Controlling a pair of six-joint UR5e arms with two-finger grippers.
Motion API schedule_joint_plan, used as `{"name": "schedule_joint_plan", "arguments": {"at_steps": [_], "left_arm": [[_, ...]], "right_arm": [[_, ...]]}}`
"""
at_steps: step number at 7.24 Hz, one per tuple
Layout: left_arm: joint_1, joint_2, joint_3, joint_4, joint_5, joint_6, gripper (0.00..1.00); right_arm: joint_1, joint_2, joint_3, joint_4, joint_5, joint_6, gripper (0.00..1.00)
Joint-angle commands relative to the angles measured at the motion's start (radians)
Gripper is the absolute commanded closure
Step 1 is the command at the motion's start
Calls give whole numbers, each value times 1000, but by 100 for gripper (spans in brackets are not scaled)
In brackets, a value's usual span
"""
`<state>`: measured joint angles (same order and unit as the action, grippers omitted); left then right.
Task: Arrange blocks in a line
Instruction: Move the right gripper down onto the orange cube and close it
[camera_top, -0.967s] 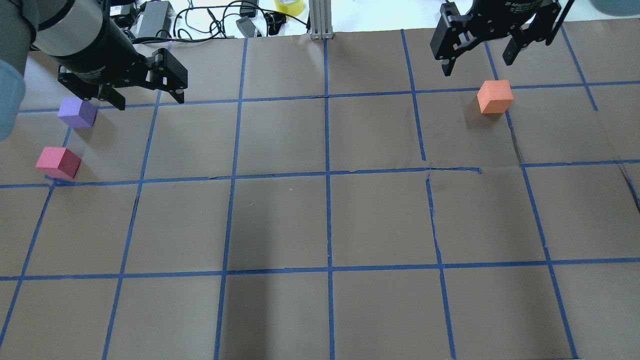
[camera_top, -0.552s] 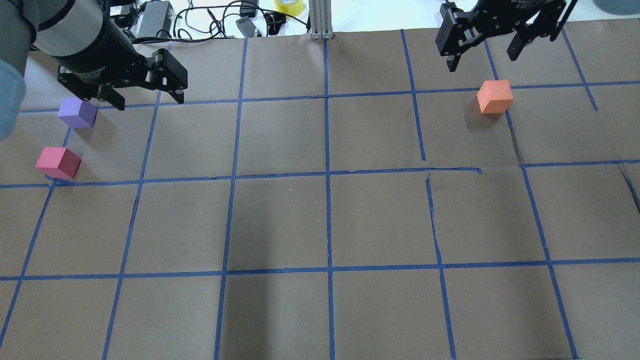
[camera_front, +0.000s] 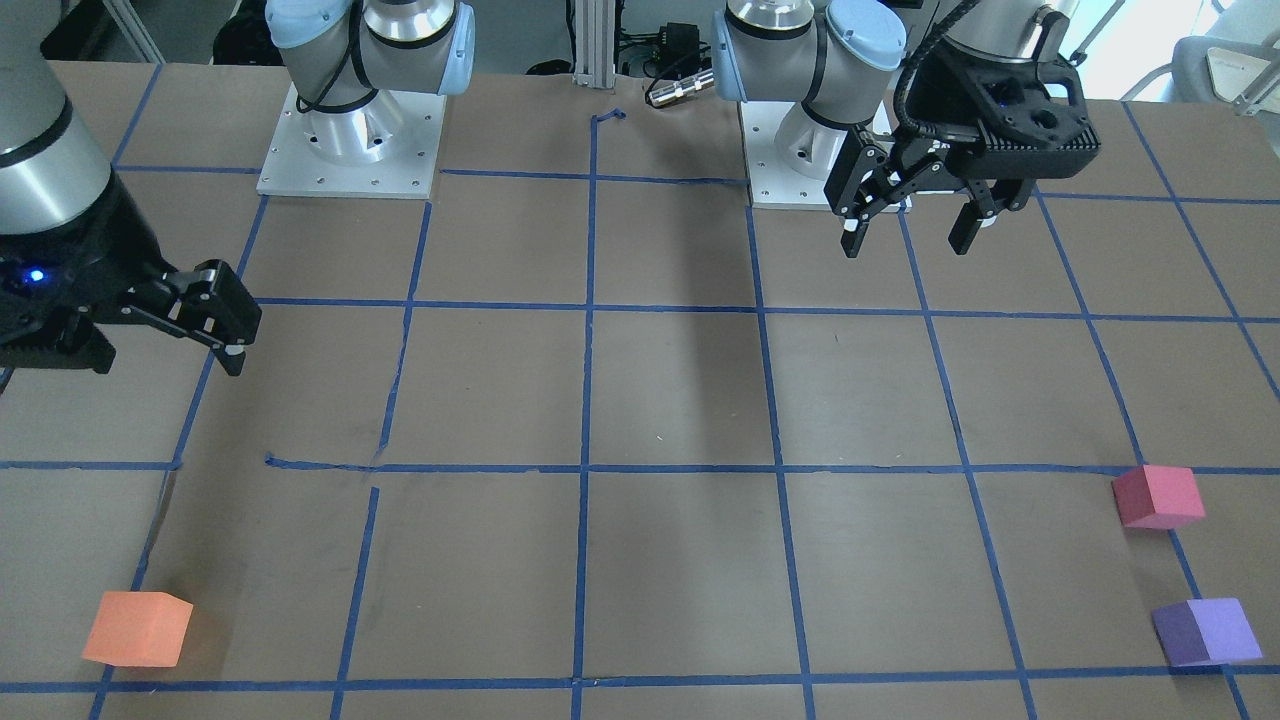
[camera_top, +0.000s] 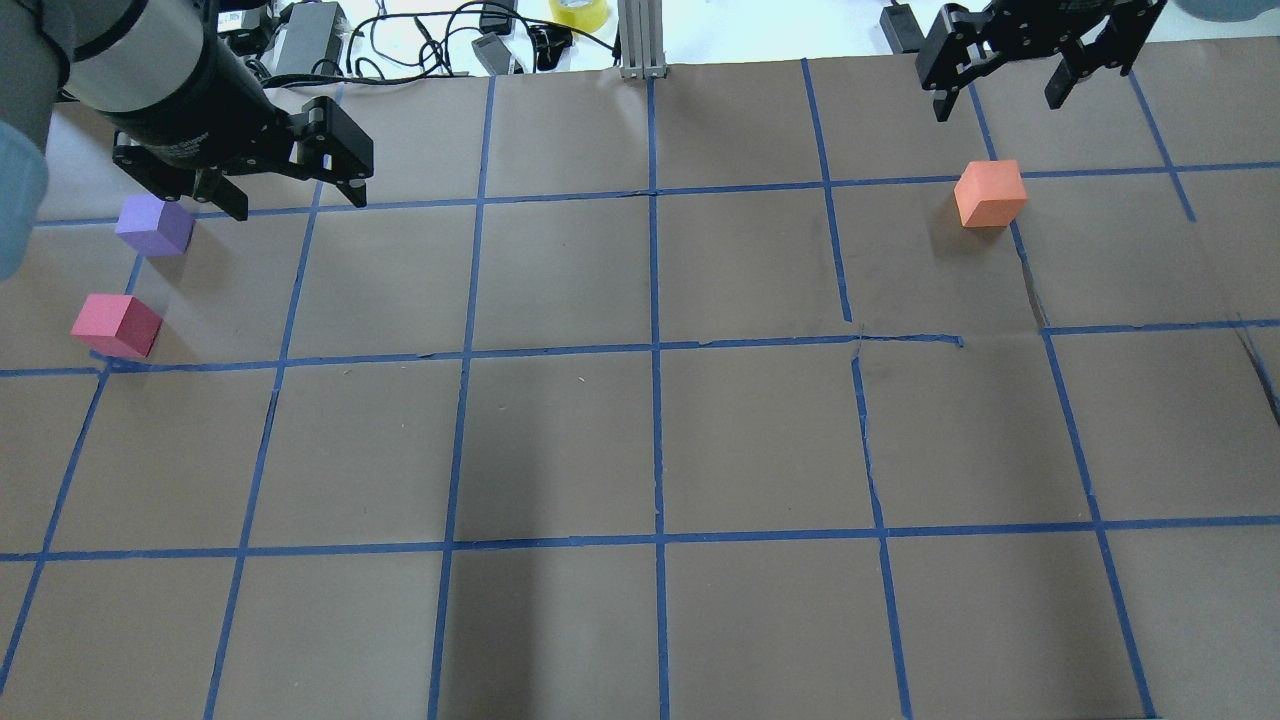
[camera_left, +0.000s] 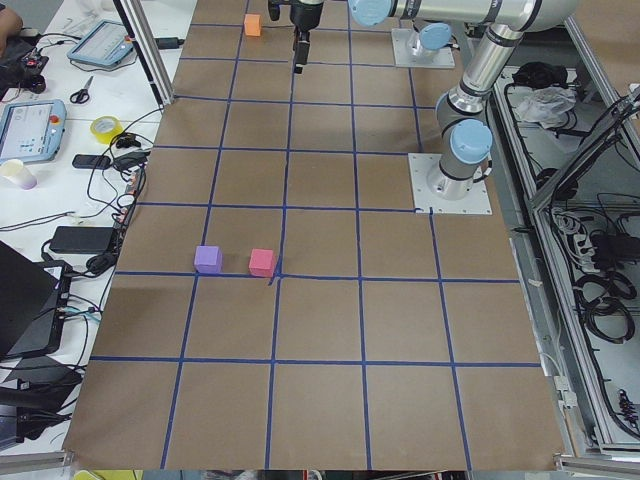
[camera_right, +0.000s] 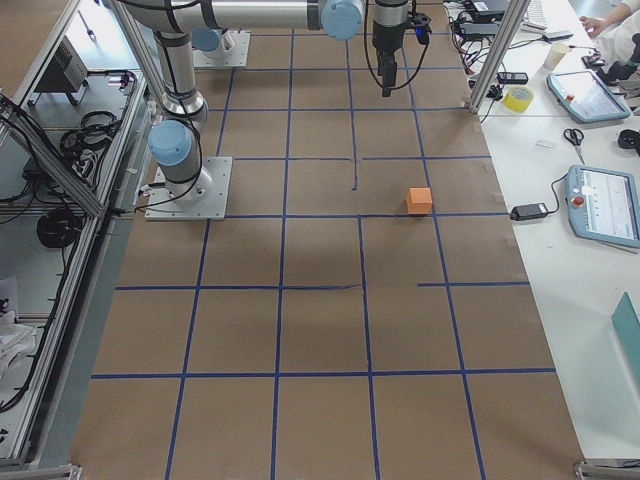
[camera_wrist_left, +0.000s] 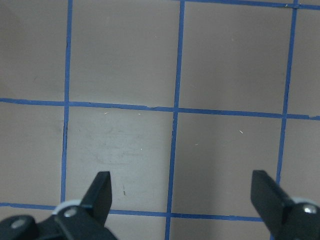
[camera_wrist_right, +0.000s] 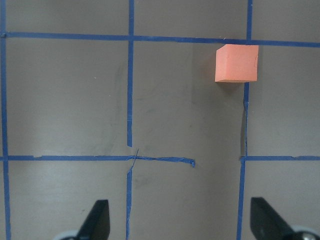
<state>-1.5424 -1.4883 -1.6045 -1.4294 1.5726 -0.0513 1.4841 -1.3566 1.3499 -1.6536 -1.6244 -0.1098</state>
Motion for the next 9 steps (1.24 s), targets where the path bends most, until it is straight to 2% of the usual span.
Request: {"name": "schedule_joint_plan", "arguments": {"at_steps": [1,3,5,6,9], "left_arm": [[-1,-1,0,3,-5,-1,0],[-2,-3,0,3,-5,-4,0],[-2,0,2,3,-5,-2,0],[-2,3,2,3,-3,1,0],[-4,3,0,1,-2,1,0]], "right_arm": [[-34,129,0,-130,0,-5,0],[-54,195,5,-170,1,-7,0],[-131,279,5,-233,0,-52,0],[-151,325,6,-295,-9,-95,0],[-166,442,5,-391,0,-100,0]]}}
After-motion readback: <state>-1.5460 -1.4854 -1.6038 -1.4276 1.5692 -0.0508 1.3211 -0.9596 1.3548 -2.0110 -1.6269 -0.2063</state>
